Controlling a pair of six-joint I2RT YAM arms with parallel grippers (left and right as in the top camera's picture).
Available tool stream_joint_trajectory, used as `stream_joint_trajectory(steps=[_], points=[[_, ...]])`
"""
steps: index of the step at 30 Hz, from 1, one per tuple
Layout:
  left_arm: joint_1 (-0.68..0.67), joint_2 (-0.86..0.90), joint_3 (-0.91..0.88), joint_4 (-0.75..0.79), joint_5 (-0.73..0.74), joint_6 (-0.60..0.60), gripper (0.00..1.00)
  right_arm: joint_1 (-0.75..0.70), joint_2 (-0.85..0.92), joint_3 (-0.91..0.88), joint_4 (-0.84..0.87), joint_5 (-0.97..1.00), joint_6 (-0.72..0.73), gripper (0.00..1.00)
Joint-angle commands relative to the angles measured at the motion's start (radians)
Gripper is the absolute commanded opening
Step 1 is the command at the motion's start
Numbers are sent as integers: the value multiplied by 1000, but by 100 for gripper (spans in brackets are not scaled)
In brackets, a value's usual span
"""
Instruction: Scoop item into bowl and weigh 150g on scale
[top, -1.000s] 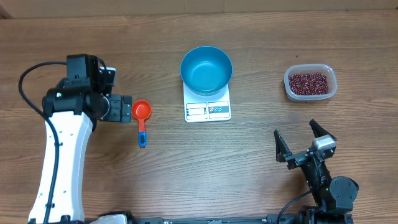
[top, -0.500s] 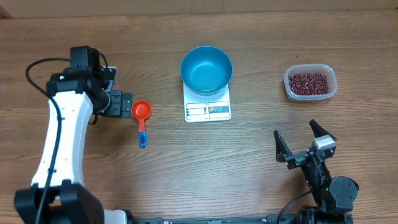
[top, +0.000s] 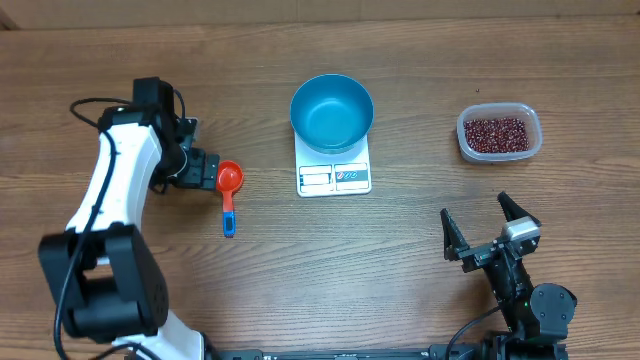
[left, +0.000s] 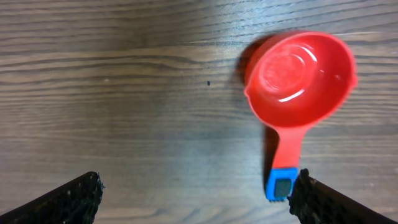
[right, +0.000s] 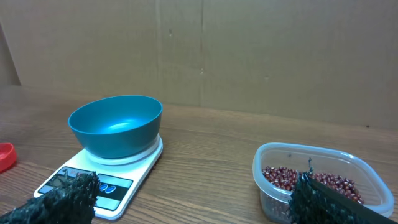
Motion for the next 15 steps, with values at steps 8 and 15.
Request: stream_joint_trajectory(steps=[8, 15], points=[[3, 102, 20, 27, 13, 16, 100, 6, -11, -11, 2, 2, 6, 100], [3, 102, 20, 46, 12, 16, 100, 6, -11, -11, 2, 2, 6, 100]])
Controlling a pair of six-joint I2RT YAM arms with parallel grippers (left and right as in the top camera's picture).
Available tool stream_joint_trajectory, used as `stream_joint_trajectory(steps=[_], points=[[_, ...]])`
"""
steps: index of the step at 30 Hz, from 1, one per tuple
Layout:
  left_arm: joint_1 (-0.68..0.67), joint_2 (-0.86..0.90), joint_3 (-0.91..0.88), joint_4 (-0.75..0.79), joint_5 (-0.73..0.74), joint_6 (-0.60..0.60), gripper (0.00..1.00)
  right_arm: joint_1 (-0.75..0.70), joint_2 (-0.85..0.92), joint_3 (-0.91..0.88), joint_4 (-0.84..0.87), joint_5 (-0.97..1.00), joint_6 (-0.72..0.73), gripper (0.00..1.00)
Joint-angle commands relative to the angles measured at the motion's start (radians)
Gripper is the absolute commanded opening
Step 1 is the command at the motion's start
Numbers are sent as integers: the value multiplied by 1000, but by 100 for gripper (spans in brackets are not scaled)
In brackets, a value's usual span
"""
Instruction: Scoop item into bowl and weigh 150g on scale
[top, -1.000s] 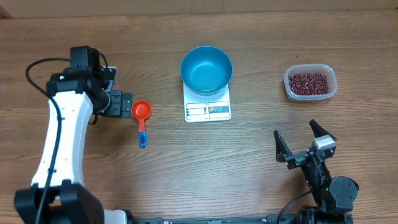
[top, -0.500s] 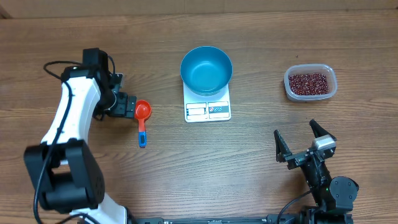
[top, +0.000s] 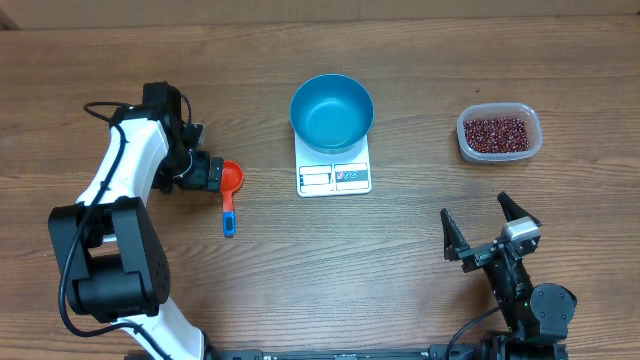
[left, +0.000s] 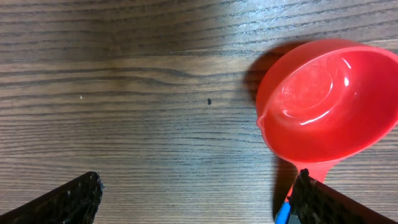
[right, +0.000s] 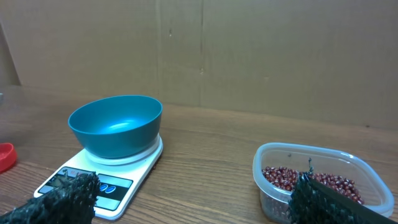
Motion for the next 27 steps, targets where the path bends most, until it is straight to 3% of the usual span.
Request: stream_joint_trajectory(steps=[1, 27], points=[[3, 6, 20, 0, 12, 16, 100, 7, -11, -11, 2, 2, 5, 100], [3, 6, 20, 17, 13, 15, 100, 7, -11, -11, 2, 2, 5, 100]])
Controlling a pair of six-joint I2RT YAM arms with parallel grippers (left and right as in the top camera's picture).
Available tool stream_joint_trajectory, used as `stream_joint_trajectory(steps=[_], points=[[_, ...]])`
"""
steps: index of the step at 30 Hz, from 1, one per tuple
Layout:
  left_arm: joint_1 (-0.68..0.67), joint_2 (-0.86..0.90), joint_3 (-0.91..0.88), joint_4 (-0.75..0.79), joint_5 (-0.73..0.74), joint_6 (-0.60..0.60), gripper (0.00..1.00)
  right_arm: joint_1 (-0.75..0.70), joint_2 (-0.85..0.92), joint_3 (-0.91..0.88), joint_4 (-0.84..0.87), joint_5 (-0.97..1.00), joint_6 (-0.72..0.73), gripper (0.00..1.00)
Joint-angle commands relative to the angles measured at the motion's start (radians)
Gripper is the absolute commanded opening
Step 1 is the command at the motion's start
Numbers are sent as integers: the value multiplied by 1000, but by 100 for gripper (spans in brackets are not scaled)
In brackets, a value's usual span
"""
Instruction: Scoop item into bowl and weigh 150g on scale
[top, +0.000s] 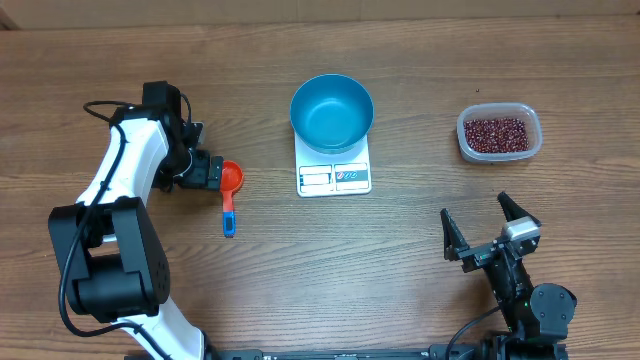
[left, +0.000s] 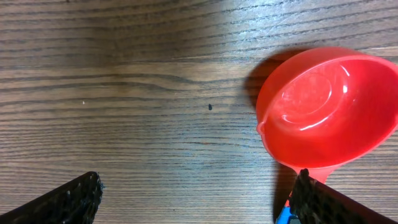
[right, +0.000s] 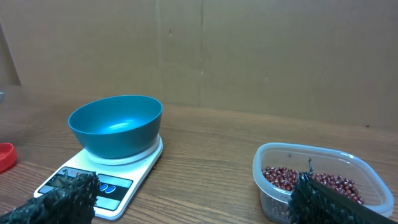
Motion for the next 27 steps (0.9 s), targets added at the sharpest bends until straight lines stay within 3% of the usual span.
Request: stream_joint_trajectory(steps=[1, 27], points=[[3, 6, 20, 7, 13, 15, 100, 6, -11, -11, 2, 2, 6, 100], [3, 6, 19, 30, 13, 15, 100, 6, -11, -11, 2, 2, 6, 100]])
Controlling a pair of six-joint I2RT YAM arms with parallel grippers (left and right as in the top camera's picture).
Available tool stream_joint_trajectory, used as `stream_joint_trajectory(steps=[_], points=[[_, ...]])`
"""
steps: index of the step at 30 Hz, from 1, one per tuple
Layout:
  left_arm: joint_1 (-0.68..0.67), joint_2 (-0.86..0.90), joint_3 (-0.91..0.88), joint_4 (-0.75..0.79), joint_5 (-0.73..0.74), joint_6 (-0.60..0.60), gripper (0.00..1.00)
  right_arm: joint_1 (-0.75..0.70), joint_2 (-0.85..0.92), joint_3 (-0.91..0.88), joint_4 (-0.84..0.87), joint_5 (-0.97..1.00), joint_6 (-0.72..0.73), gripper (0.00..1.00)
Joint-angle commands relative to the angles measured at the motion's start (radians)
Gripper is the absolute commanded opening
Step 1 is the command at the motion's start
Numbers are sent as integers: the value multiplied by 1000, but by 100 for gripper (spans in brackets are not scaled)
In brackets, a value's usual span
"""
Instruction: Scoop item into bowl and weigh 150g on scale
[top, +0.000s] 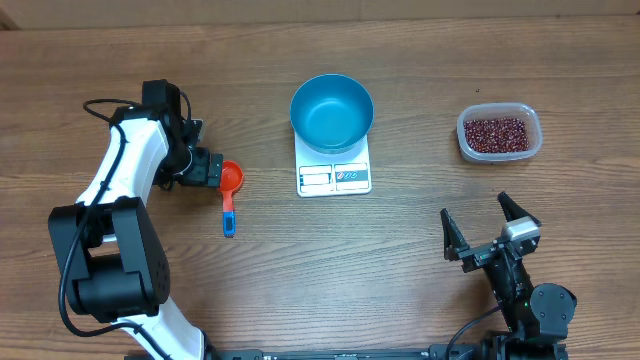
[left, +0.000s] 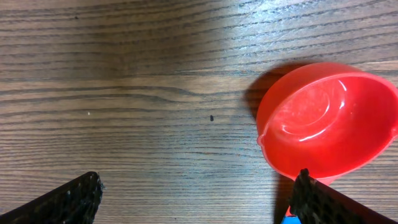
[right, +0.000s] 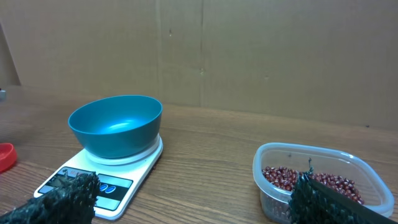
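Observation:
A red scoop (top: 231, 179) with a blue-tipped handle (top: 228, 222) lies on the table left of the scale. Its cup (left: 326, 127) fills the right of the left wrist view. My left gripper (top: 204, 168) stands open just left of the cup, one fingertip (left: 317, 199) over the handle's root. The blue bowl (top: 332, 111) sits on the white scale (top: 334, 175). A clear tub of red beans (top: 498, 133) is at the far right. My right gripper (top: 490, 232) rests open near the front right, nothing between its fingers.
A cardboard wall (right: 249, 50) stands behind the table in the right wrist view. Bare wood lies between the scale and the bean tub (right: 320, 183).
In the left wrist view the scoop's cup sits slightly lower and the handle shows less; the left gripper has crept a little. The right arm has not moved.
The left gripper was open beside the scoop with the whole handle root in its view. It then stood closer over the cup, and has stayed there with small shifts. The scoop, bowl, scale, beans and right arm kept their places.

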Motion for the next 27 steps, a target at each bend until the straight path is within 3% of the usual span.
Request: stream_joint_trajectory(steps=[1, 27], points=[[3, 6, 19, 4, 13, 10, 100, 6, -11, -11, 2, 2, 6, 100], [3, 11, 14, 11, 20, 8, 97, 6, -11, -11, 2, 2, 6, 100]])
